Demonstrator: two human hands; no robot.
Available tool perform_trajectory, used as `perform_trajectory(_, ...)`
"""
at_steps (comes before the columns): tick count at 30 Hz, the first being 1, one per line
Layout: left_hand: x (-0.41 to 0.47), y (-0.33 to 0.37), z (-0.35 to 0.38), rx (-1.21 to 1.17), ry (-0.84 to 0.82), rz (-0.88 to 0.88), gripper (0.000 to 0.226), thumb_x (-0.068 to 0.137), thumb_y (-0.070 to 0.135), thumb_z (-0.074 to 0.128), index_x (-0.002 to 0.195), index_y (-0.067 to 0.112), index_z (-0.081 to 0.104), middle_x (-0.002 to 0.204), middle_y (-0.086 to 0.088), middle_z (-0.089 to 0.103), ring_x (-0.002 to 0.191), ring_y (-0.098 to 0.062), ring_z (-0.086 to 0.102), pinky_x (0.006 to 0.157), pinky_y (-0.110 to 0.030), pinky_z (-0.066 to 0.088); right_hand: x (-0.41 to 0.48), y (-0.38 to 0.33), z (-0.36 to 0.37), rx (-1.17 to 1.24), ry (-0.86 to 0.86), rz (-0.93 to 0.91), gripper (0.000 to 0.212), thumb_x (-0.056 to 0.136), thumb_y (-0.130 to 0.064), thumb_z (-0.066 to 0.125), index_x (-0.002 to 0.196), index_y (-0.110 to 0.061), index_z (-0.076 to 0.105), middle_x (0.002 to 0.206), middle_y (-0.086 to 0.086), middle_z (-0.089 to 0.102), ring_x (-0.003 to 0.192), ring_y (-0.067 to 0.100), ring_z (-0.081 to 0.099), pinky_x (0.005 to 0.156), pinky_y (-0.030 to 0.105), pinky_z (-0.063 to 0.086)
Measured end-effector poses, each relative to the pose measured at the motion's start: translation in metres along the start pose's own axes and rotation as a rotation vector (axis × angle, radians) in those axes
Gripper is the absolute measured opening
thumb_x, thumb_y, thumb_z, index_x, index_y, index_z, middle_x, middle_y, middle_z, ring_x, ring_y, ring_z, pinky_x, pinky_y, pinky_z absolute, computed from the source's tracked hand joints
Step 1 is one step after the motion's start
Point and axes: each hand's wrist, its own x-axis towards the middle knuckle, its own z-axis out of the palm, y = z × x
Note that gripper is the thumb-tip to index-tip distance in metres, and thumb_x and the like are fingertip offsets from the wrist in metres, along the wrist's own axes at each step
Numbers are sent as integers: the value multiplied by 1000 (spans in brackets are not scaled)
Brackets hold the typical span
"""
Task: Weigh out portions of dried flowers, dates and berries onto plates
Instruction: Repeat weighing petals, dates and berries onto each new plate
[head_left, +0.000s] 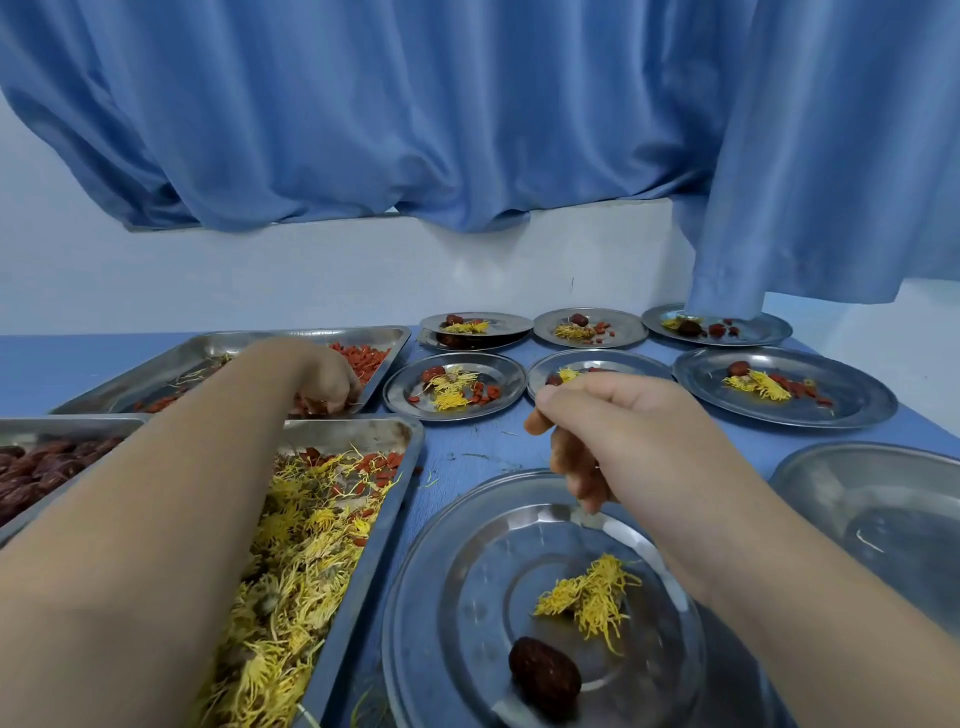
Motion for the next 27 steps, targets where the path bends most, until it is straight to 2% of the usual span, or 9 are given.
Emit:
perform_trajectory(2,-1,-3,-1,-7,-7,-10,41,91,-4,48,117,25,59,109,-7,59,89,-21,56,87,-38,51,-1,0,0,-1,-1,2,27,89,-27,59,65,-20,71,50,-3,57,42,10,49,43,23,43)
perform_trajectory(4,1,-5,1,7,48,-13,43,91,-3,49,122,24,59,107,-1,54,84,-14,52,88,-35,48,-2,0,1,5,-2,3,27,88,-27,59,65,-20,71,51,-2,57,42,10,49,43,23,43)
perform_trajectory(6,3,-9,3,13,109,-8,34,90,-1,49,111,22,62,97,4,51,76,-11,47,78,-31,45,-2,0,0,1,0,-2,27,88,-27,59,66,-20,70,51,-2,58,42,10,49,44,23,43)
perform_trajectory(8,5,-13,4,-28,128,6,26,88,-1,50,97,18,65,98,-5,58,74,-18,51,67,-30,46,-1,0,-1,-3,10,-5,27,89,-27,59,65,-18,70,51,-2,57,43,11,49,44,23,43)
perform_trajectory(10,5,-17,4,-82,154,21,21,86,-1,55,92,16,66,97,-13,63,72,-24,54,61,-31,47,-1,-1,-1,-6,18,-3,28,89,-27,59,64,-18,70,50,-2,57,43,11,49,43,23,43)
perform_trajectory(14,3,-22,-2,-164,276,58,14,85,-2,59,87,11,65,92,-11,64,76,-23,65,54,-27,50,-1,0,-2,-9,26,-10,29,89,-26,59,63,-19,70,51,-2,58,43,11,49,44,24,43)
perform_trajectory(18,-1,-26,-6,-223,384,107,14,85,-1,61,85,13,64,89,-7,64,72,-21,65,53,-25,48,0,0,-3,-16,23,-23,28,89,-27,59,65,-18,70,51,-2,58,44,11,50,45,26,44)
perform_trajectory(21,-4,-26,-5,-168,469,148,22,85,2,63,79,23,65,87,5,62,74,-12,59,54,-21,41,0,0,-3,-26,20,-39,27,89,-27,58,66,-20,70,51,-3,58,45,10,50,46,26,44)
perform_trajectory(27,-6,-30,3,23,472,140,32,81,0,62,72,31,64,81,12,61,76,-3,54,59,-22,37,1,3,-5,-92,54,-69,26,89,-31,58,67,-25,70,50,-5,59,45,7,51,49,27,44)
